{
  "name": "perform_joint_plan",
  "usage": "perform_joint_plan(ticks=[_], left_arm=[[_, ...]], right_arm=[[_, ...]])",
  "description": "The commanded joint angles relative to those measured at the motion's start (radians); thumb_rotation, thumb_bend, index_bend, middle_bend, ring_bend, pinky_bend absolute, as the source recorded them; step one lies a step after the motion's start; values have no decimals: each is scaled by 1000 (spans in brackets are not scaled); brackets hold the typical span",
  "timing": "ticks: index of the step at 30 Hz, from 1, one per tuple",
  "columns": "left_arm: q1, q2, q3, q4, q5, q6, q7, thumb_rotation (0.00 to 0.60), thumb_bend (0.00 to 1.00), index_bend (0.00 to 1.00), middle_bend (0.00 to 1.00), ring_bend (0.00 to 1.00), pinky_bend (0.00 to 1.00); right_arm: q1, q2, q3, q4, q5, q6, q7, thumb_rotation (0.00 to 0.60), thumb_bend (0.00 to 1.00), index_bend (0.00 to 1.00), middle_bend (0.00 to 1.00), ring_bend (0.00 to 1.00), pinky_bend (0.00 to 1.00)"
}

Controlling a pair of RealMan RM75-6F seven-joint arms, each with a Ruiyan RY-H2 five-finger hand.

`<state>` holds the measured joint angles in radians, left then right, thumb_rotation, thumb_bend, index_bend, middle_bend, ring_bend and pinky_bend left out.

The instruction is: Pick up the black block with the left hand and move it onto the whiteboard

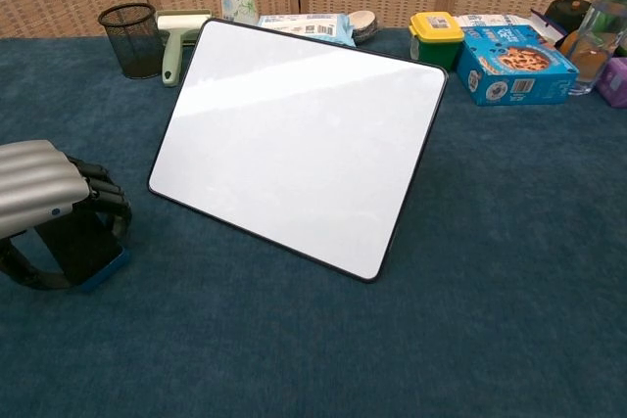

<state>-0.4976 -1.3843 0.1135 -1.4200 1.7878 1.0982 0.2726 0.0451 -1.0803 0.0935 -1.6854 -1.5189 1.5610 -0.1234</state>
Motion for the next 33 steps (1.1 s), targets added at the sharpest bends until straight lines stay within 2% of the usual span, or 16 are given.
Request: perform_joint_plan(ticks=[1,7,13,16,26,28,33], left_arm=[[0,3,-6,-11,32,60,-32,600,274,517,466,332,457],[-12,-3,-46,-29,66,157,-79,600,277,517,467,332,465],[-34,-40,-110,-24,70,204,-49,600,279,531,479,341,472],[-51,-85,-152,7,66,226,-21,600,281,534,482,345,474],[-144,-243,-250,103,4,171,49,600,278,534,482,345,474],[-186,-290,-281,136,-29,118,75,600,272,535,482,345,474],[-221,-327,-302,173,-68,81,99,600,266,535,482,345,474]], right_arm=[[-1,2,0,-1,0,1,3,600,0,45,0,0,0],[-2,7,-1,-2,-3,4,13,600,0,45,0,0,0],[-2,10,-1,-3,-2,2,22,600,0,46,0,0,0],[-1,11,-3,-3,-4,-1,26,600,0,46,0,0,0],[0,16,-6,-2,-8,-5,39,600,0,45,0,0,0],[1,19,-10,-5,-13,-10,47,600,0,46,0,0,0],[-1,29,-9,-7,-10,-8,69,600,0,46,0,0,0]])
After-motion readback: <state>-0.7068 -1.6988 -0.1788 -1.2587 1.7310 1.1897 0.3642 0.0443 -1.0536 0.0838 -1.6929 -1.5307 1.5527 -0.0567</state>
